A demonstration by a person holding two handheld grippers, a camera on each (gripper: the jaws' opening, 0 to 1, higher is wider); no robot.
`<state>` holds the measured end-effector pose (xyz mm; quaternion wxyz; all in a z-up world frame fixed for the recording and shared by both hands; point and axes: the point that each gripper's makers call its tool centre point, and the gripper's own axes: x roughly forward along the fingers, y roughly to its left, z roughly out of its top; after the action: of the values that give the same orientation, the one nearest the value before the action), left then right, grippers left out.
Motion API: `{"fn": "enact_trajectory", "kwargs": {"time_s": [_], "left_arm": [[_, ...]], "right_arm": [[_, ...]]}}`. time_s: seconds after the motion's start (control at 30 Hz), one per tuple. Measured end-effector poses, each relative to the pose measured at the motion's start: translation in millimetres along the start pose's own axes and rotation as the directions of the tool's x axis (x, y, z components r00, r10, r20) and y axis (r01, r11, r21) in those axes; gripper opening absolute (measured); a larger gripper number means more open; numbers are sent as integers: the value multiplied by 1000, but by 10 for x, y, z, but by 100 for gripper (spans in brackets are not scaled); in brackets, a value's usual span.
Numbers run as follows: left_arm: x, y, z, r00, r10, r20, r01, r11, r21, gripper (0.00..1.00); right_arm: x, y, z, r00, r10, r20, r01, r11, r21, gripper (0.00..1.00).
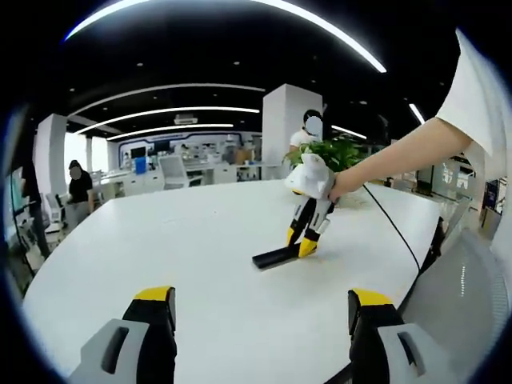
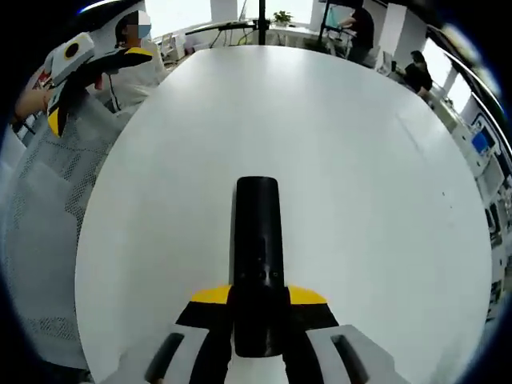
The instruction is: Press the specified remote control buttons in sequence, fully releasing each button before pressing the next.
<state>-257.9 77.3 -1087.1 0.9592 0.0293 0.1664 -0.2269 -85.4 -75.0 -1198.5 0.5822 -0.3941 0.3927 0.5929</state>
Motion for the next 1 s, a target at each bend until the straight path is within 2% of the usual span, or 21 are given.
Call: {"fn": "enact_trajectory", "kwargs": {"time_s": [0.63,0.8,0.9,0.97,1.0], "left_arm": [[5,62,-56,1000,10,-13,-10,1000,-14,91],[7,67,-71,1000,12,-21,-12,1000,-13,91],[6,76,-61,1000,16,-14,-16,1000,-16,91],[9,71,-54,1000,14,-11,-14,1000,-15,91],[8,74,-55,1000,15,-11,-15,1000,-11,91]], "right_arm": [[3,-498,-93,999,10,-48,-11,1000,-21,21],[-18,-422,-61,999,5,-40,-5,1000,7,21],[-32,-392,-16,1000,5,28,-10,984,179,25],[-39,-360,86,987,-27,156,-17,962,274,30],[-69,-351,122,969,-70,235,-19,934,358,32]]}}
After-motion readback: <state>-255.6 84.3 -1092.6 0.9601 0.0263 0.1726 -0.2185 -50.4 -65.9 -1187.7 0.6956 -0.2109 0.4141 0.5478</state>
